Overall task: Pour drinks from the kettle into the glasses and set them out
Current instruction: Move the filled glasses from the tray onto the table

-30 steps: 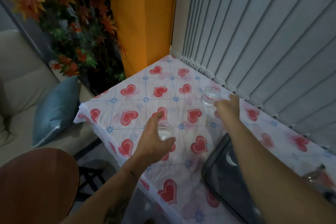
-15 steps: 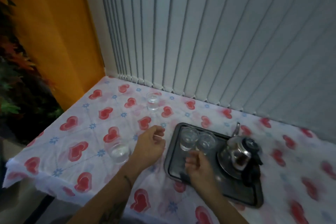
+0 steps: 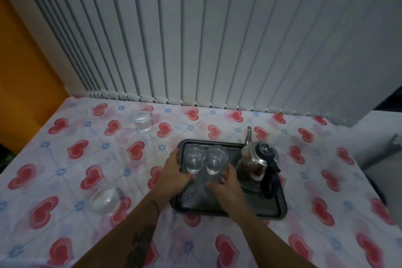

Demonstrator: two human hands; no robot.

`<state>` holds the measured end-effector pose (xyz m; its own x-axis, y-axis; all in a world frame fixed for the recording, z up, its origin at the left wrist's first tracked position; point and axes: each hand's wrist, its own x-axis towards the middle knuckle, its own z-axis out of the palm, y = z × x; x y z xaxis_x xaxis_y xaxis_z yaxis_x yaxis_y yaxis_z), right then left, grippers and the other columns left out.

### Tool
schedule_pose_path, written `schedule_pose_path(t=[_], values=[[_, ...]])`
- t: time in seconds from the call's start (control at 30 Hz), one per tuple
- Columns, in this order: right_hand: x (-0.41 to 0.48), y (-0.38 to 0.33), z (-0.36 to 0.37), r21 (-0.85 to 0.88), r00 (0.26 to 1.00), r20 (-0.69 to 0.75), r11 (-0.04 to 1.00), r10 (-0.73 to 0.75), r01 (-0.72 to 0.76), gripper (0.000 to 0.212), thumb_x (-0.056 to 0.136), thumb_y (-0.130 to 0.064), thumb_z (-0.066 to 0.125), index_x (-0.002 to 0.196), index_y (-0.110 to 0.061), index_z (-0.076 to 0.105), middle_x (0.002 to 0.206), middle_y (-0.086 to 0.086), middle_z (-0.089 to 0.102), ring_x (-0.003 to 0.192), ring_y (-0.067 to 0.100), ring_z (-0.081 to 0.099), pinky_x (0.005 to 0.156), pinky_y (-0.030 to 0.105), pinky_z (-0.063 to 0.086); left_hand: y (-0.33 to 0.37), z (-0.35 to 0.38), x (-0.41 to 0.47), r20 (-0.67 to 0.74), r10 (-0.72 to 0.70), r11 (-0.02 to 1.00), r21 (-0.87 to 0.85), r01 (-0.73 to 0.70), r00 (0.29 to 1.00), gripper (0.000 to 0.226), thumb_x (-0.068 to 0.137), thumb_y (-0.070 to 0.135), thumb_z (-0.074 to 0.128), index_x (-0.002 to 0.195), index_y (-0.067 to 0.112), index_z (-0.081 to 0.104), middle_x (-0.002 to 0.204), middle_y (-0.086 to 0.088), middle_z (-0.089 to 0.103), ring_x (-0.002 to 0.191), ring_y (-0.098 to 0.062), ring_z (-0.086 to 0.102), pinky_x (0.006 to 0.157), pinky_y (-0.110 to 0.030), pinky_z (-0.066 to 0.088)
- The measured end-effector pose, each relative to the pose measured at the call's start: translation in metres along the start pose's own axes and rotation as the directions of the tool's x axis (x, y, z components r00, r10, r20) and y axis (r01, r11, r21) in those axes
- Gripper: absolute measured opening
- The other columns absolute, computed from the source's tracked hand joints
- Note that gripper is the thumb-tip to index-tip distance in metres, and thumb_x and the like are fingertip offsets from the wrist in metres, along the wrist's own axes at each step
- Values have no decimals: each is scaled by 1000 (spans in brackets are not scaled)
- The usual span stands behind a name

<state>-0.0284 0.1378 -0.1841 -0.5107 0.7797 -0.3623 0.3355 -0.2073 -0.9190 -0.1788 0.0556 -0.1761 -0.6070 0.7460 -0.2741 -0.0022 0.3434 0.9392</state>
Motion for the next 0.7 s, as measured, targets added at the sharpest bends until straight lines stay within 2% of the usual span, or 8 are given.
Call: schedule_pose_path(t=[0.07, 0.1, 0.2, 0.3, 0.4, 0.5, 0.6, 0.7], values=[[10, -6, 2, 1, 999, -42, 1000, -26, 26, 72, 62, -24, 77, 127, -35, 46, 116, -11, 67, 105, 6, 66, 95, 42, 55, -3, 1, 9, 15, 22, 1000, 12, -22, 1000, 84, 55, 22, 85, 124, 36, 41, 116, 13, 60, 107, -5, 61, 90, -31, 54], [16, -7, 2, 11, 998, -46, 999, -40, 40, 77, 60, -29, 80, 129, -33, 46, 117, -11, 67, 105, 5, 66, 93, 40, 56, -6, 1, 14, 18, 43, 999, 29, -44, 999, 81, 53, 23, 84, 122, 38, 44, 118, 9, 62, 109, -8, 62, 91, -33, 54], [29, -12, 5, 73, 998, -49, 996, -43, 46, 70, 67, -17, 85, 125, -35, 49, 113, -9, 68, 98, 5, 68, 81, 27, 57, -10, 5, 27, 18, 111, 990, 85, -112, 994, 74, 58, 14, 85, 119, 38, 51, 114, 7, 66, 104, -8, 65, 88, -26, 53], [39, -15, 6, 63, 993, -69, 993, -94, 99, 48, 72, -6, 78, 97, -44, 63, 97, -3, 72, 88, 12, 71, 82, 39, 61, -7, 9, 34, 11, 140, 985, 102, -140, 990, 69, 63, 14, 85, 121, 30, 53, 111, 9, 66, 100, -4, 65, 84, -19, 53], [50, -11, 8, 75, 995, -93, 996, -38, 45, 47, 67, -17, 79, 103, -44, 62, 102, -1, 74, 95, 23, 72, 84, 55, 59, -9, 10, 39, -3, 158, 980, 120, -157, 987, 69, 57, 31, 84, 119, 32, 54, 107, 13, 67, 97, -2, 65, 84, -18, 51], [58, -3, 9, 60, 991, -128, 997, -33, 41, 52, 61, -21, 80, 105, -44, 62, 101, 0, 75, 95, 26, 72, 82, 56, 59, -11, 10, 39, -35, 173, 975, 146, -166, 984, 71, 52, 38, 81, 118, 33, 55, 105, 14, 68, 96, -2, 65, 84, -18, 50], [57, -2, 8, 54, 992, -120, 998, -23, 29, 54, 59, -22, 82, 105, -43, 62, 101, -2, 75, 95, 22, 72, 81, 54, 61, -10, 11, 36, -58, 182, 974, 151, -171, 982, 68, 55, 28, 81, 117, 31, 55, 105, 12, 67, 96, -5, 65, 83, -21, 51], [49, -3, 4, 34, 996, -76, 999, -36, 38, 55, 60, -25, 83, 107, -43, 61, 104, -3, 74, 98, 21, 71, 82, 54, 60, -4, 10, 30, -83, 165, 980, 129, -154, 983, 62, 57, 19, 80, 112, 35, 56, 99, 15, 67, 90, -1, 65, 75, -12, 48]])
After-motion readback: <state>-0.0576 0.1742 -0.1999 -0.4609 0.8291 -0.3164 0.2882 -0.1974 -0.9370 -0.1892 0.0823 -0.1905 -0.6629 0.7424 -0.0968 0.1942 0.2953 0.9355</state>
